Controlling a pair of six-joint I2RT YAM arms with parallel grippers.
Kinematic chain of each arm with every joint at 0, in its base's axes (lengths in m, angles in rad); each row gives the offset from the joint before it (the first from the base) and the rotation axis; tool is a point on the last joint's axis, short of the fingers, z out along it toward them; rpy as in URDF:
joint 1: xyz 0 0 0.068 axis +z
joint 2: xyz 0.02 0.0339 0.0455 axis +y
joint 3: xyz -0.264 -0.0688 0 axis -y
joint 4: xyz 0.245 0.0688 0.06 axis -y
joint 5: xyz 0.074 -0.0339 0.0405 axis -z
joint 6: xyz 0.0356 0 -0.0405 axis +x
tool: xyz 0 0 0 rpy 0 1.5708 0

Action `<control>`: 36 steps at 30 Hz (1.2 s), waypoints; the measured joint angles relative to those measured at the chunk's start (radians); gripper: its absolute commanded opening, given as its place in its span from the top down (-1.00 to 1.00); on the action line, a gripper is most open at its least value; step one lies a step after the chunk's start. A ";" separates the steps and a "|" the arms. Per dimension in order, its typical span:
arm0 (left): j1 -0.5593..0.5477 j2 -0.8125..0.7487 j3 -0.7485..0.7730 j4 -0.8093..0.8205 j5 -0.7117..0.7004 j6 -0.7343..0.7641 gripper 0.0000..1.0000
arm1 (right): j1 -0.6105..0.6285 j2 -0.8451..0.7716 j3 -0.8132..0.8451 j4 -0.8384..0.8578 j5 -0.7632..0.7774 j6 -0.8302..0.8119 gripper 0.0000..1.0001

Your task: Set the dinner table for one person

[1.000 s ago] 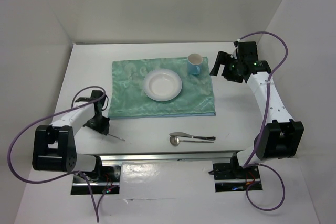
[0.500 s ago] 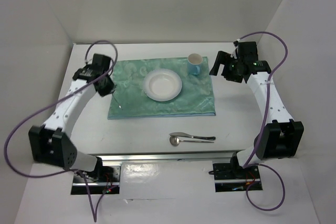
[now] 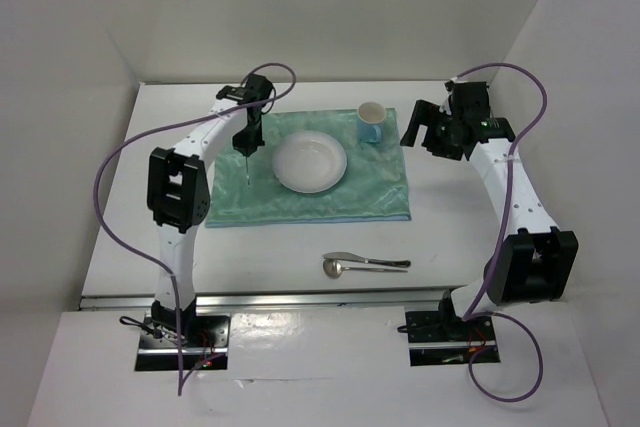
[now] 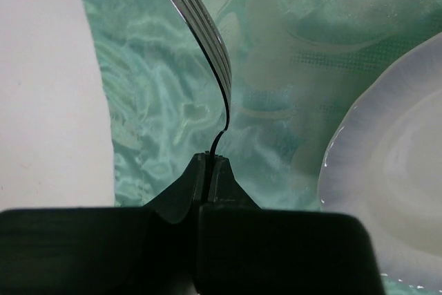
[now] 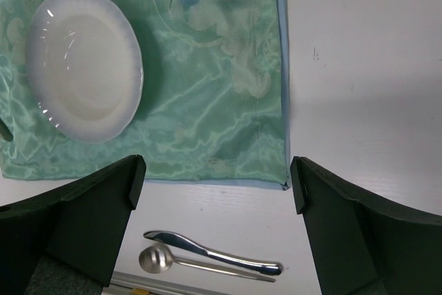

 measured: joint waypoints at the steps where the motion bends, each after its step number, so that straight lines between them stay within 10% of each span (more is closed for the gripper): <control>1: -0.001 0.024 0.023 -0.002 0.002 0.011 1.00 | 0.002 0.000 0.000 0.000 0.004 0.000 -1.00; 9: -0.006 0.174 0.099 -0.038 0.019 0.078 0.96 | 0.010 -0.053 -0.057 0.000 -0.020 -0.021 -1.00; 16: -0.006 0.202 0.090 -0.044 0.044 0.087 -0.24 | 0.211 -0.099 -0.195 0.004 -0.033 0.016 -0.92; 23: -0.006 0.138 0.057 -0.060 0.053 0.085 -0.44 | 0.486 -0.097 -0.276 -0.014 -0.014 0.119 -0.71; 30: -0.006 -0.100 0.057 -0.112 0.025 0.073 -0.44 | 0.670 -0.017 -0.294 -0.072 0.005 0.198 0.78; 36: -0.006 -0.318 0.011 -0.127 0.066 0.051 -0.42 | 0.685 -0.001 -0.441 -0.063 -0.040 0.306 0.96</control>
